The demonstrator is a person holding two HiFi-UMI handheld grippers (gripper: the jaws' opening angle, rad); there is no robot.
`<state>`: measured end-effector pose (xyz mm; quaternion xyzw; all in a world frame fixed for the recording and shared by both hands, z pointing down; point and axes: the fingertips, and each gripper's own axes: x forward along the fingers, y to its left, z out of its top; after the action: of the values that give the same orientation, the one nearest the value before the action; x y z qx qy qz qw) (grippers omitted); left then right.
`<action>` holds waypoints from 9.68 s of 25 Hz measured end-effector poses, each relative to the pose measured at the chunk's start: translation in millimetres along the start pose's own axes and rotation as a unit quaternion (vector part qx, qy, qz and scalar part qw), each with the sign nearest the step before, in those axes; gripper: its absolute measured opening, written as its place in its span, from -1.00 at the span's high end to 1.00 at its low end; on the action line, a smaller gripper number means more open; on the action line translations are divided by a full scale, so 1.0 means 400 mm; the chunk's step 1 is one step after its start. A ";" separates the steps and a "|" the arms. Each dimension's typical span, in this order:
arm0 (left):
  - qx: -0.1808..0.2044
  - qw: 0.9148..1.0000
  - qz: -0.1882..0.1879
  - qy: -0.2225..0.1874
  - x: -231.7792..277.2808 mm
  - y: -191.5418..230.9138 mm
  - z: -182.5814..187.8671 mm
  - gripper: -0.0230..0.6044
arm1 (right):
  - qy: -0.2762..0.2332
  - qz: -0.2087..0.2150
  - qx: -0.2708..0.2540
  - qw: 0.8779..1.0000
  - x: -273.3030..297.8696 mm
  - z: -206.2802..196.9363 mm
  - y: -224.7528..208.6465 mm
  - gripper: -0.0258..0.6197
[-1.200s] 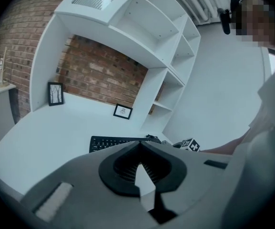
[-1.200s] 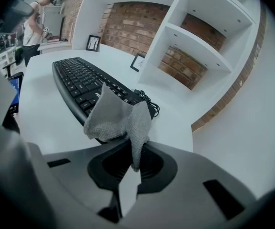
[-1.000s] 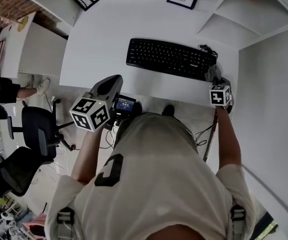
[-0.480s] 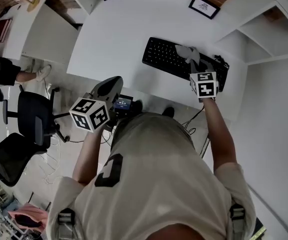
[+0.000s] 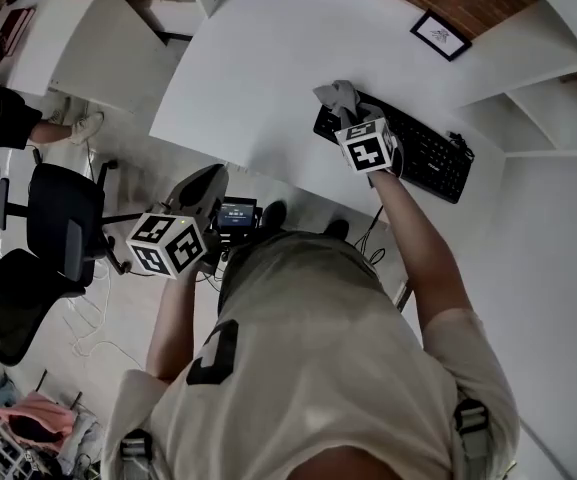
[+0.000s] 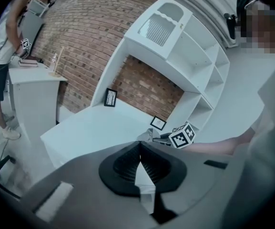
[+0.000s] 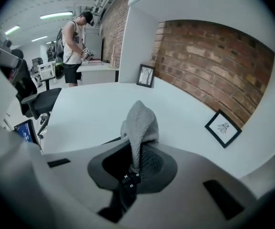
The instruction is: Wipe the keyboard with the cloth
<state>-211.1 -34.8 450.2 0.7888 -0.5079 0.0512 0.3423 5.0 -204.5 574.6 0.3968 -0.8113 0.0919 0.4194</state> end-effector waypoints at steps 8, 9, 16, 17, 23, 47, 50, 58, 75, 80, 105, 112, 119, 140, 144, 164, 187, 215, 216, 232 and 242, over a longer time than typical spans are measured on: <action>-0.035 0.999 0.027 -0.006 -0.075 0.099 -0.019 0.91 | 0.049 -0.002 -0.038 0.998 0.078 0.017 0.049 0.87; -0.038 0.999 0.030 -0.006 -0.081 0.106 -0.020 0.91 | 0.053 -0.002 -0.040 0.998 0.085 0.017 0.051 0.88; -0.036 0.999 0.036 -0.002 -0.077 0.121 -0.009 0.91 | 0.060 -0.007 -0.093 0.994 0.132 0.027 0.061 0.87; -0.034 0.999 0.034 -0.001 -0.071 0.119 -0.004 0.91 | 0.061 -0.007 -0.102 0.993 0.134 0.028 0.062 0.87; -0.018 1.000 0.007 0.014 -0.034 0.084 0.021 0.91 | 0.064 -0.008 -0.098 0.993 0.113 0.013 0.058 0.87; 0.039 0.997 -0.045 0.046 0.063 -0.087 -0.001 0.91 | 0.079 -0.033 -0.069 0.994 0.022 -0.148 -0.039 0.87; 0.037 0.997 -0.051 0.055 0.074 -0.122 -0.016 0.91 | 0.087 -0.034 -0.058 0.994 -0.001 -0.187 -0.057 0.88; 0.061 0.993 -0.076 0.067 0.108 -0.196 -0.028 0.91 | 0.100 -0.053 -0.042 0.993 -0.050 -0.268 -0.118 0.87; 0.084 0.987 -0.110 0.075 0.168 -0.321 -0.073 0.91 | 0.119 -0.089 -0.015 0.989 -0.129 -0.427 -0.234 0.87; 0.090 0.985 -0.123 0.079 0.190 -0.358 -0.085 0.91 | 0.128 -0.099 -0.005 0.987 -0.157 -0.476 -0.265 0.87; 0.073 0.979 -0.164 0.092 0.272 -0.483 -0.128 0.91 | 0.149 -0.143 0.071 0.976 -0.294 -0.674 -0.400 0.87; 0.072 0.979 -0.166 0.091 0.270 -0.505 -0.113 0.91 | 0.158 -0.174 0.112 0.965 -0.368 -0.750 -0.462 0.87; 0.092 0.981 -0.150 0.087 0.292 -0.514 -0.101 0.91 | 0.170 -0.177 0.135 0.960 -0.396 -0.811 -0.500 0.87; 0.081 0.992 -0.094 0.015 0.183 -0.220 0.075 0.91 | 0.044 -0.163 0.229 0.959 -0.441 -0.545 -0.399 0.87; 0.057 0.993 -0.102 0.012 0.158 -0.177 0.067 0.91 | 0.005 -0.115 0.233 0.966 -0.385 -0.370 -0.305 0.87; 0.002 0.996 -0.076 0.048 0.010 0.009 -0.018 0.91 | -0.051 0.144 0.543 0.826 0.035 0.067 0.032 0.87; 0.022 0.993 -0.079 0.082 0.063 -0.016 -0.029 0.91 | 0.121 -0.043 -0.102 0.986 0.140 0.003 -0.048 0.87; 0.054 0.996 -0.058 0.049 0.079 -0.106 -0.017 0.91 | 0.144 -0.071 -0.086 0.983 0.024 -0.184 -0.175 0.87; 0.054 0.996 -0.058 0.047 0.078 -0.116 -0.018 0.91 | 0.144 -0.072 -0.085 0.983 0.016 -0.190 -0.179 0.87; 0.077 0.990 -0.094 0.069 0.126 -0.238 -0.052 0.91 | 0.158 -0.081 -0.060 0.982 -0.050 -0.310 -0.248 0.87; 0.094 0.984 -0.126 0.083 0.177 -0.302 -0.058 0.91 | 0.180 -0.103 -0.026 0.978 -0.119 -0.416 -0.323 0.87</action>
<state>-70.1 -45.2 439.4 0.8681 -0.3676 0.1207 0.3109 215.3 -183.6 620.2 0.4440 -0.6793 0.0970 0.5762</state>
